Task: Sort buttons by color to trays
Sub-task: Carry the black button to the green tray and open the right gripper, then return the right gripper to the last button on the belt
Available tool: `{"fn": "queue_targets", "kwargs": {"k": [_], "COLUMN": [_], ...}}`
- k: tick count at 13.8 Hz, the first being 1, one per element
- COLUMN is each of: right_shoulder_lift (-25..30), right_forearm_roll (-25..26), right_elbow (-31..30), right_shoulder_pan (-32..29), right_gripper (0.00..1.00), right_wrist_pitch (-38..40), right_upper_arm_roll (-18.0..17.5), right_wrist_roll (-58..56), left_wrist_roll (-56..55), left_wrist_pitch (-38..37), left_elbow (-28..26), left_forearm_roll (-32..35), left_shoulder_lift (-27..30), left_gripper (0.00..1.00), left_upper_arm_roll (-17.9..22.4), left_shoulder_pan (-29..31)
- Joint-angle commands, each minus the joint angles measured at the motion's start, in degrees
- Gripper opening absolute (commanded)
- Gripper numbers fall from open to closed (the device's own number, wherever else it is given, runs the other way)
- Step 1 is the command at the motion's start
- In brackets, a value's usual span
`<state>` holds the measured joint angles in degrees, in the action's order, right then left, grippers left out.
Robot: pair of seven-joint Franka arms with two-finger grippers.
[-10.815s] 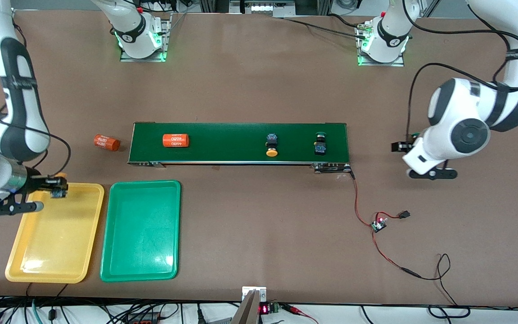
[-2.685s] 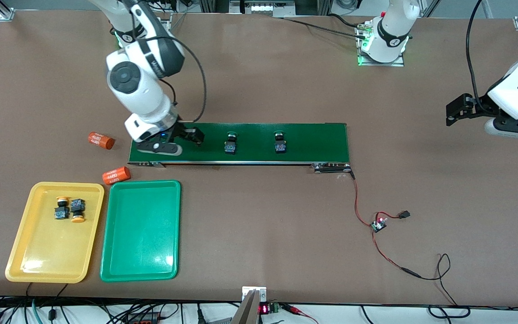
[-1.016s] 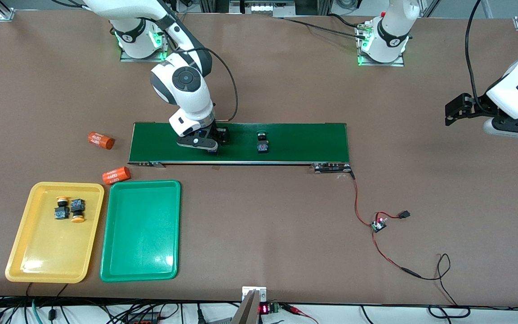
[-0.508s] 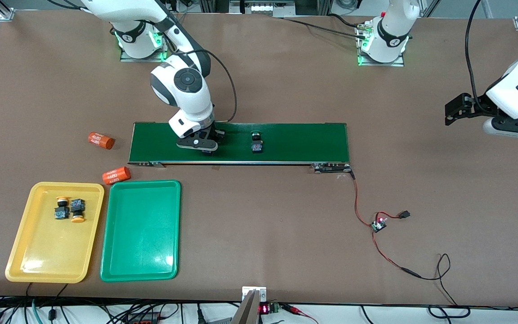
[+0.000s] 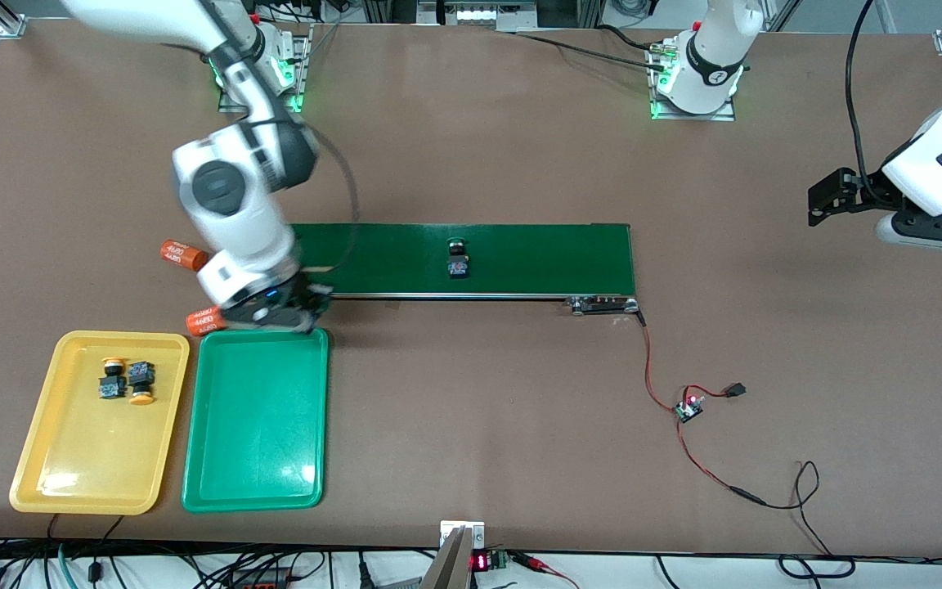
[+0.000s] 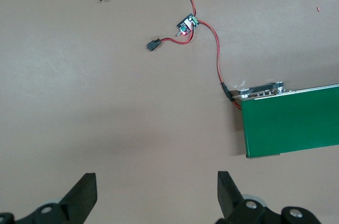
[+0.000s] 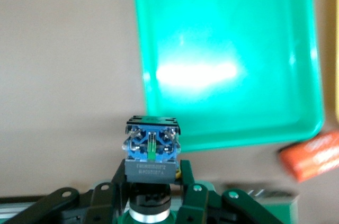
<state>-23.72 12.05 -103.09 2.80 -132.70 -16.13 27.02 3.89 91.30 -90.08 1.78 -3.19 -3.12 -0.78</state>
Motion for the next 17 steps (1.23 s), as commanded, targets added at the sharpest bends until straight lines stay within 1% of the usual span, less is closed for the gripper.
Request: {"fn": "queue_targets", "kwargs": {"k": [1, 3, 5, 6, 7, 8, 9, 10, 11, 12, 13, 15, 17], "right_shoulder_lift": [-8.68, -13.35, -16.25, -17.14, -17.41, -17.41, -17.50, -17.15, -16.54, -15.14, -13.04, -7.51, -0.13], "right_forearm_roll": [-2.55, -2.38, -2.38, -2.38, -2.38, -2.30, -2.56, -2.47, -2.56, -2.65, -2.65, -2.73, -2.73], "right_elbow": [7.09, 10.09, 10.36, 10.36, 10.27, 10.27, 10.19, 9.58, 9.13, 7.74, 5.03, -2.78, -11.57], "right_shoulder_pan": [-4.63, -6.57, -6.58, -6.58, -6.49, -6.49, -6.58, -6.58, -6.23, -6.23, -5.88, -5.09, -4.38], "right_gripper": [0.00, 0.00, 0.00, 0.00, 0.03, 0.37, 0.83, 0.87, 1.00, 1.00, 1.00, 1.00, 1.00], "right_wrist_pitch": [0.25, -2.46, -5.36, -7.73, -8.80, -8.81, -9.33, -9.60, -9.34, -9.16, -9.07, -9.51, -9.69], "right_upper_arm_roll": [1.63, 2.42, 4.44, 4.45, 4.53, 4.53, 4.62, 4.71, 4.71, 4.71, 4.62, 3.92, 1.12], "right_wrist_roll": [-12.65, -18.55, -21.03, -21.30, -21.30, -21.22, -20.95, -21.04, -20.43, -20.08, -18.85, -13.77, -7.10], "left_wrist_roll": [-0.29, -0.20, -0.20, -0.03, 0.15, 0.15, 0.24, 0.24, 0.59, 0.59, 0.59, 0.50, 0.41], "left_wrist_pitch": [-1.04, -1.04, -1.04, -1.04, -1.04, -1.04, -1.04, -1.04, -1.04, -1.04, -1.04, -1.04, -1.04], "left_elbow": [0.60, 0.61, 0.61, 0.61, 0.61, 0.61, 0.61, 0.52, 0.60, 0.52, 0.60, 0.61, 0.61], "left_forearm_roll": [0.24, 0.24, 0.24, 0.24, 0.24, 0.24, 0.24, 0.24, 0.24, 0.15, 0.24, 0.24, 0.24], "left_shoulder_lift": [0.38, 0.38, 0.38, 0.38, 0.38, 0.38, 0.38, 0.29, 0.29, 0.29, 0.29, 0.29, 0.38], "left_gripper": [1.00, 1.00, 1.00, 1.00, 1.00, 1.00, 1.00, 1.00, 1.00, 1.00, 1.00, 1.00, 1.00], "left_upper_arm_roll": [-0.13, -0.13, -0.13, -0.04, -0.04, -0.04, -0.04, -0.04, -0.04, -0.04, -0.04, -0.04, -0.04], "left_shoulder_pan": [-0.10, -0.10, -0.10, -0.10, -0.01, -0.01, -0.01, 0.17, 0.34, 0.43, 0.43, 0.34, 0.26]}}
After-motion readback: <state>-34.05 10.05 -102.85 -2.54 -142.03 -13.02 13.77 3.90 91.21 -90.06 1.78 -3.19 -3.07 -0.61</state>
